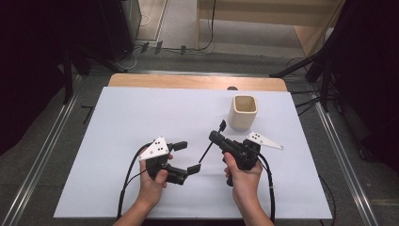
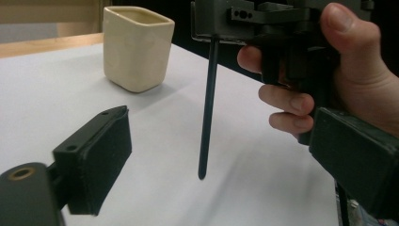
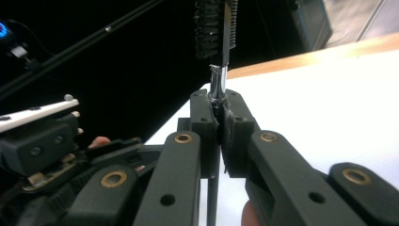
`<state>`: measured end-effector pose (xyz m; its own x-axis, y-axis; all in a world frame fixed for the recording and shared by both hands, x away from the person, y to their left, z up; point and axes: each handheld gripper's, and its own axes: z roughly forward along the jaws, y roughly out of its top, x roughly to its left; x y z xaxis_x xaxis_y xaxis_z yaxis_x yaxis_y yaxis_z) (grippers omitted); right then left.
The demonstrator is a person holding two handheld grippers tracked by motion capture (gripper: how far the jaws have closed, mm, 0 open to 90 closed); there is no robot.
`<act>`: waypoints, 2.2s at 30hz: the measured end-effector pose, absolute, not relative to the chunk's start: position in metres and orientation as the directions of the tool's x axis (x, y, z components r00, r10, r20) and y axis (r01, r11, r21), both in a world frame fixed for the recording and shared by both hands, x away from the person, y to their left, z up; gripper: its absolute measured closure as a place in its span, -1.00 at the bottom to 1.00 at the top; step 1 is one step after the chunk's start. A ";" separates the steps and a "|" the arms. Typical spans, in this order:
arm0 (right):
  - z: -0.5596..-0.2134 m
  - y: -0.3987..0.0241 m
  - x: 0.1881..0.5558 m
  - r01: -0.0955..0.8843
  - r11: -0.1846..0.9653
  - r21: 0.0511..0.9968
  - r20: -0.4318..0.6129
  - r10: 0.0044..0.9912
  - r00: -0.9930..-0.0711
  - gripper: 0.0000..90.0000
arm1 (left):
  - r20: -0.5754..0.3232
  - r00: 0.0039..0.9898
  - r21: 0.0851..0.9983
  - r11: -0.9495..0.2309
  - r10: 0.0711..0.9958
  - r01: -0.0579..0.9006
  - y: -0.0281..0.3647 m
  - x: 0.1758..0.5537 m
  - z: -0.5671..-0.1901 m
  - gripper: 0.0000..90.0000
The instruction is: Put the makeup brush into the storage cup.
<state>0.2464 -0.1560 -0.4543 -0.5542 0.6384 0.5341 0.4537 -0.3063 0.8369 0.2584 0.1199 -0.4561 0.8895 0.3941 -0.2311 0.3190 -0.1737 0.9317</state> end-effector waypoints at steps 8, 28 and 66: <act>-0.450 -0.152 0.243 0.363 -0.224 0.905 0.406 0.710 -0.575 0.93 | -0.217 0.866 0.940 -0.144 0.451 0.310 0.145 0.262 -0.454 -1.00; -0.445 -0.158 0.243 0.285 -0.157 0.946 0.297 0.775 -0.558 0.93 | -0.159 0.761 0.964 -0.069 0.629 0.258 0.237 0.251 -0.464 -1.00; -0.400 -0.200 0.274 0.172 -0.080 0.982 0.153 0.871 -0.467 0.93 | -0.121 0.660 0.969 -0.056 0.741 0.242 0.309 0.225 -0.479 -1.00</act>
